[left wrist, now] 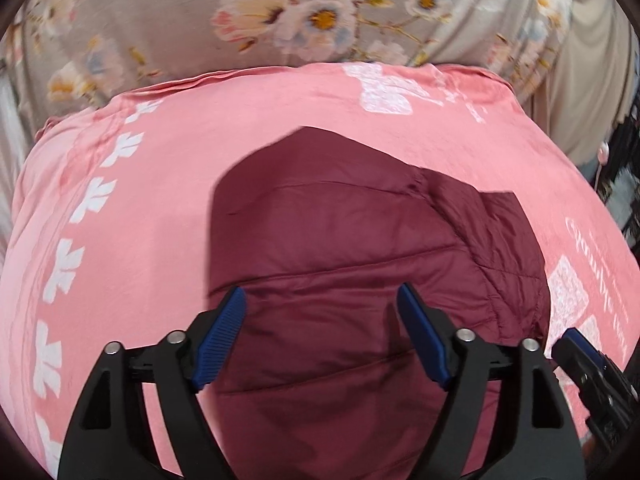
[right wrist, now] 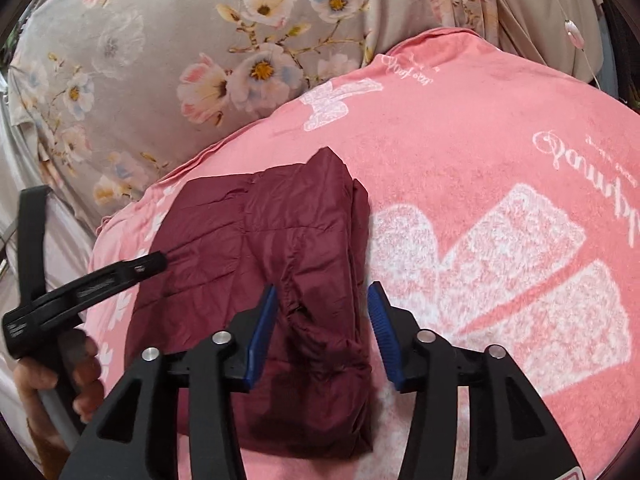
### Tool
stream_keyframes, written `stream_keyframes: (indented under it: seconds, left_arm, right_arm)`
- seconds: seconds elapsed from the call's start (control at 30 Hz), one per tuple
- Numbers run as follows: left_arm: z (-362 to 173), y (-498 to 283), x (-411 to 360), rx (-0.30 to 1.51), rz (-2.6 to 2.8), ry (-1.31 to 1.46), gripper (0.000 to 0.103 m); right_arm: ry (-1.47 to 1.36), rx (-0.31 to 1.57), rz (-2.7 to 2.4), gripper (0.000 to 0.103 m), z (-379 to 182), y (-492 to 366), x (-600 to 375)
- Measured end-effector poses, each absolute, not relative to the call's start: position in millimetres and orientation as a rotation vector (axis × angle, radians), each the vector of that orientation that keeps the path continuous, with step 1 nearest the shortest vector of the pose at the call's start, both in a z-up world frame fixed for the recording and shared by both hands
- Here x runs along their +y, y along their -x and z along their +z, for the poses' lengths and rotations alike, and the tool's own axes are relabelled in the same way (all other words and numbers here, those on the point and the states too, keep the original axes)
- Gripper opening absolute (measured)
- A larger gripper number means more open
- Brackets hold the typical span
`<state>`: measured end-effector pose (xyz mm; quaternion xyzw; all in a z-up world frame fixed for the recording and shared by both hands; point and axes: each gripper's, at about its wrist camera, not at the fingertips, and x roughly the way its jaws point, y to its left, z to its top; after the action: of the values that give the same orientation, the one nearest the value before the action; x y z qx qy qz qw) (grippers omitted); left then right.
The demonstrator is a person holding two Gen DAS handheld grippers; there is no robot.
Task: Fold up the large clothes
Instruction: 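Grasp the folded jacket bundle with both grippers and fold it again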
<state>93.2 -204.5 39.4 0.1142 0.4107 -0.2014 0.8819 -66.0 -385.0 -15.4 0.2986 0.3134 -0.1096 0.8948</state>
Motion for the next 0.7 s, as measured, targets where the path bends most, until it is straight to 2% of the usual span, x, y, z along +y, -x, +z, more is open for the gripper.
stream_keyframes:
  seconds: [0.03,0.07,0.2,0.37,0.7]
  left_arm:
    - [40.9,-94.3,-199.5,0.858,-0.415,-0.227,0.087]
    - [42.8,-97.2,-191.1,0.867,-0.411,-0.205,0.09]
    - [39.6,-111.5,-160.9,0.957,-0.448,-0.087,0.094]
    - [7.9,-130.9,-125.1,1.134,-0.52,0.148,0.094]
    - [-33.2,-128.6,-122.3,1.232,-0.678,0.318,0.094]
  right_arm:
    - [-0.631,0.662,-0.225,0.052,-19.5,62.4,-386.3]
    - [-0.641,0.67,-0.223,0.055,-21.8,59.4,-388.3]
    - [-0.687,0.704,-0.216,0.06,-38.2,49.3,-391.9]
    - [-0.774,0.714,-0.178,0.065,-54.6,43.8,-397.8]
    - [-0.902,0.707,-0.046,0.067,-74.7,36.7,-405.3]
